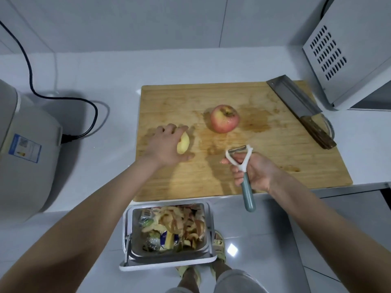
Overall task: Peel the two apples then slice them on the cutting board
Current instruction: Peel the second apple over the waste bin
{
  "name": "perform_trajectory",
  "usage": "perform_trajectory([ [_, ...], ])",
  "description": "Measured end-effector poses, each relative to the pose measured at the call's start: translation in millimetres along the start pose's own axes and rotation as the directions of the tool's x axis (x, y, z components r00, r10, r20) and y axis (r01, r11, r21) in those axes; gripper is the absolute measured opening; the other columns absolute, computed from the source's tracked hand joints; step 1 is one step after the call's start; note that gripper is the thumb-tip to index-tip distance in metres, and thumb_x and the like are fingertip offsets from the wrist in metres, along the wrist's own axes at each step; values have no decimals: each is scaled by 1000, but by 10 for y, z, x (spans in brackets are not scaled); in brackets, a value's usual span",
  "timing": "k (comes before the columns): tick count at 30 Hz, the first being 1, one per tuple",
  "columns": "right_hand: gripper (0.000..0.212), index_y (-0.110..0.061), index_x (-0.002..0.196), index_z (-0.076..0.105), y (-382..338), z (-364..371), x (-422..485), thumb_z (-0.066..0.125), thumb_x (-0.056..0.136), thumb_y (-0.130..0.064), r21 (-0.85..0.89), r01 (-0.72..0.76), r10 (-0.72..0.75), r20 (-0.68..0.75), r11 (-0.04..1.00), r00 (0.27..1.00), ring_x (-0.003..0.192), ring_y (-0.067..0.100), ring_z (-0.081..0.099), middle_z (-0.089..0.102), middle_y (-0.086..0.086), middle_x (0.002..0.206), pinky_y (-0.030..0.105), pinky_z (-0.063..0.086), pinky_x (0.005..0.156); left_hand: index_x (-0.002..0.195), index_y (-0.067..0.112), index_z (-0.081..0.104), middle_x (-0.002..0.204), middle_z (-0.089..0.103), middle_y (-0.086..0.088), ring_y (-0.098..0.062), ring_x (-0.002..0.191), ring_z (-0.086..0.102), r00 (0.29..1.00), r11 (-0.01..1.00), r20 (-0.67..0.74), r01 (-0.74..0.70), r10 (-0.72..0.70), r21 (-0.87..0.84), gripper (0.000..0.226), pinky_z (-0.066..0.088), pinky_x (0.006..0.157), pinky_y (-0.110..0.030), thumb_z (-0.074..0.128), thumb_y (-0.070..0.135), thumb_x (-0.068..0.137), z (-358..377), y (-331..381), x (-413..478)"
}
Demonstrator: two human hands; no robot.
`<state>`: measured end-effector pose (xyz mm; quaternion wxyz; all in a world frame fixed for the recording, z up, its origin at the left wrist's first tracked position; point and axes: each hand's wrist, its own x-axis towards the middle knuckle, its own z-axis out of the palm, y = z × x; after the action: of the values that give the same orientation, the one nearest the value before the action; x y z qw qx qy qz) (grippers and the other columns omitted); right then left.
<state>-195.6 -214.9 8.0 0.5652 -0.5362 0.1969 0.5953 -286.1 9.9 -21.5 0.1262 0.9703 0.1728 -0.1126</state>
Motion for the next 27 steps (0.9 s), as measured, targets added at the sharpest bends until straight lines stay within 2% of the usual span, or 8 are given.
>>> perform_trajectory([
  [5, 37, -2, 87, 63, -310, -91, -20, 37, 98, -26, 0, 109, -109, -43, 994, 993, 37, 9, 35, 43, 0, 48, 19, 30, 40, 146, 28, 29, 143, 41, -11, -35, 129, 38, 998, 998, 34, 60, -59, -13, 87, 34, 105, -46, 54, 72, 76, -233, 134, 170],
  [9, 37, -3, 83, 62, -455, -168, 63, 37, 99, -26, 20, 152, -149, -97, 988, 984, 36, 10, 36, 43, 1, 47, 19, 32, 38, 141, 15, 38, 137, 47, -15, -32, 126, 42, 997, 991, -71, -10, 0, -136, 82, 34, 99, -35, 65, 59, 78, -368, 532, 430],
  [12, 37, -5, 78, 61, -553, -228, 138, 38, 98, -25, 62, 169, -160, -135, 984, 978, 36, 10, 36, 44, 1, 47, 19, 32, 38, 147, 11, 25, 144, 42, -11, -27, 131, 40, 1000, 945, -5, 9, -12, -328, 95, 35, 100, -31, 74, 50, 75, -402, 891, 646],
  [15, 37, -6, 74, 60, -621, -303, 187, 37, 97, -25, 73, 184, -169, -171, 980, 971, 35, 10, 35, 43, 1, 48, 18, 31, 38, 150, 6, 13, 151, 33, -9, -24, 137, 33, 993, 875, 81, 112, -84, -471, 108, 29, 103, -26, 78, 44, 72, -293, 1119, 843],
  [20, 34, -7, 75, 59, -673, -408, 250, 37, 97, -21, 5, 210, -202, -256, 978, 945, 38, 11, 35, 43, 1, 49, 22, 30, 41, 130, 6, 46, 126, 56, -8, -21, 115, 51, 988, 836, -1, 128, -152, -534, 88, 38, 84, -20, 86, 42, 60, -68, 1171, 967],
  [23, 31, -10, 76, 60, -639, -395, 238, 38, 96, -19, -110, 280, -301, -325, 954, 897, 39, 12, 37, 47, 0, 45, 24, 32, 42, 127, 15, 51, 118, 60, 4, -11, 107, 57, 996, 706, 15, 73, -88, -704, 84, 45, 85, -17, 90, 34, 55, -98, 1129, 648],
  [25, 28, -10, 78, 60, -542, -313, 158, 39, 95, -15, -223, 354, -410, -307, 908, 859, 41, 14, 39, 48, 2, 46, 26, 32, 44, 127, 22, 50, 117, 59, 10, -4, 104, 58, 996, 575, 75, 89, -47, -813, 82, 44, 86, -12, 91, 27, 56, -132, 1087, 286],
  [27, 26, -9, 74, 59, -341, -151, 47, 43, 95, -8, -299, 440, -513, -238, 847, 825, 43, 14, 39, 47, 4, 49, 26, 30, 44, 125, 24, 52, 115, 62, 9, -5, 104, 61, 989, 400, 143, 144, -31, -905, 85, 48, 87, -16, 93, 27, 50, -114, 1029, -93],
])
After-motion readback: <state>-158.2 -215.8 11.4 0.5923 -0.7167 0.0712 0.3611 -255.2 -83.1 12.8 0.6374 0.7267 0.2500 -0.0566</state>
